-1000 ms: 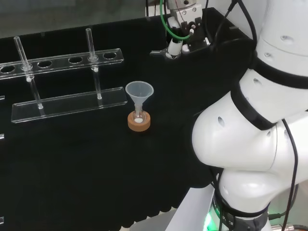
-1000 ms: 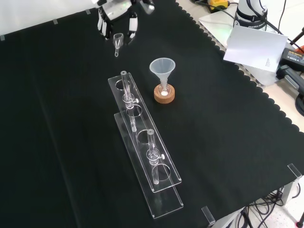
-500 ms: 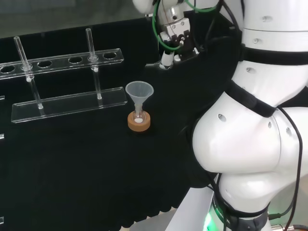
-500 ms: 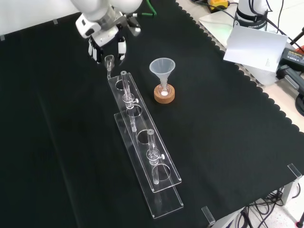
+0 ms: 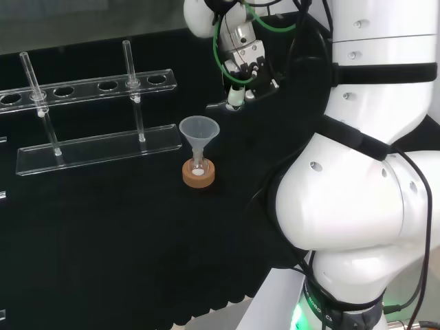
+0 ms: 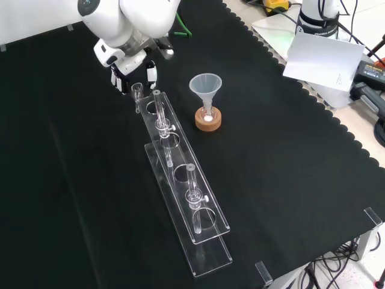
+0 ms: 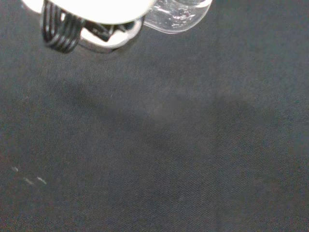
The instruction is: Put the weighing funnel back on the table.
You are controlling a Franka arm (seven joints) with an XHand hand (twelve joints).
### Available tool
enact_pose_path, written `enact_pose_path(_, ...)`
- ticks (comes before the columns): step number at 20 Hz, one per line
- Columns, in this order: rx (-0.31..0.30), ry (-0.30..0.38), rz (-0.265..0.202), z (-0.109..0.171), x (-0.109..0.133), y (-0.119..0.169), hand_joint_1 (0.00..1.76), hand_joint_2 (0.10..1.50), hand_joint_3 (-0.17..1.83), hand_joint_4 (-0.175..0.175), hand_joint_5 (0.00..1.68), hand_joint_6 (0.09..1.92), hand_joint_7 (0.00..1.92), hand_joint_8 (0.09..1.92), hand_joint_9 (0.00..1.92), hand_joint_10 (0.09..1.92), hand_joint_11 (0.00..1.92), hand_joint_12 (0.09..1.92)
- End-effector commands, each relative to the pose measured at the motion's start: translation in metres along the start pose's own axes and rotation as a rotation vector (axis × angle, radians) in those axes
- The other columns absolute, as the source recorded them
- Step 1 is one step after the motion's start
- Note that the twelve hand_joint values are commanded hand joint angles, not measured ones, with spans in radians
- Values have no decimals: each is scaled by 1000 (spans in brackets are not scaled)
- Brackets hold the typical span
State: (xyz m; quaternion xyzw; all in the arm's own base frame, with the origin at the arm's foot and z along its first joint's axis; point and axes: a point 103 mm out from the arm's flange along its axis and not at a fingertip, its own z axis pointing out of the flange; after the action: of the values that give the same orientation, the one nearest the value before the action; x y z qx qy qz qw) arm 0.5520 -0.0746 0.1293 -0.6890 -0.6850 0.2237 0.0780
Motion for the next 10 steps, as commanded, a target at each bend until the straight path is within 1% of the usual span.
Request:
enact_pose_path(1,1,14,-20,11,9,7,1132,670,595,175,1327,548,839,623,1304,87,1122,821)
enact_pose_path(10,11,4,-32,17,21,16,1132,669,596,175,1325,553,838,624,1303,87,1120,822)
